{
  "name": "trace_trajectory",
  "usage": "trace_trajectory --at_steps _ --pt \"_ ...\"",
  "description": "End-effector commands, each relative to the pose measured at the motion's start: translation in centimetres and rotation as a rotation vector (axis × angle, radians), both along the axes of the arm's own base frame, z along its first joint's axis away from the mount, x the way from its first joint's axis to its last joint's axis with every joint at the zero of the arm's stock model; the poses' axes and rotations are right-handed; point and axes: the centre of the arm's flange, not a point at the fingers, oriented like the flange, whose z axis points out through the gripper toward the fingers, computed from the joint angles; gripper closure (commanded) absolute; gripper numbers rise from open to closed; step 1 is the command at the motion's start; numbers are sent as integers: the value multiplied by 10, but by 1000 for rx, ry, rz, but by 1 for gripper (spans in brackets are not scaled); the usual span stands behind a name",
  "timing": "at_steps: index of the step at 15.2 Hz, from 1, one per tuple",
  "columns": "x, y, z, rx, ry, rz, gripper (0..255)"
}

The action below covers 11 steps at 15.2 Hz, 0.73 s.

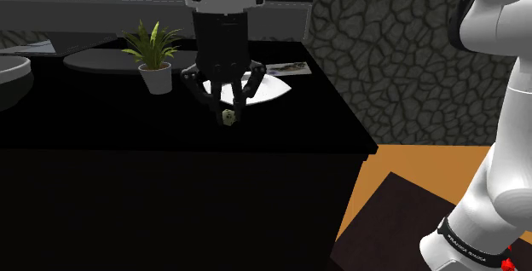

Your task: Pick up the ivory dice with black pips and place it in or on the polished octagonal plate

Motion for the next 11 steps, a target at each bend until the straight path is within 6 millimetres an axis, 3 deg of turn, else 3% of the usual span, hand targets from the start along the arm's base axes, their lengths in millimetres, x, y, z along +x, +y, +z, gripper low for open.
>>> trace_trajectory --at_steps 1,11 --pt "0 0 10 0 0 0 255" --pt "0 0 63 0 0 0 255"
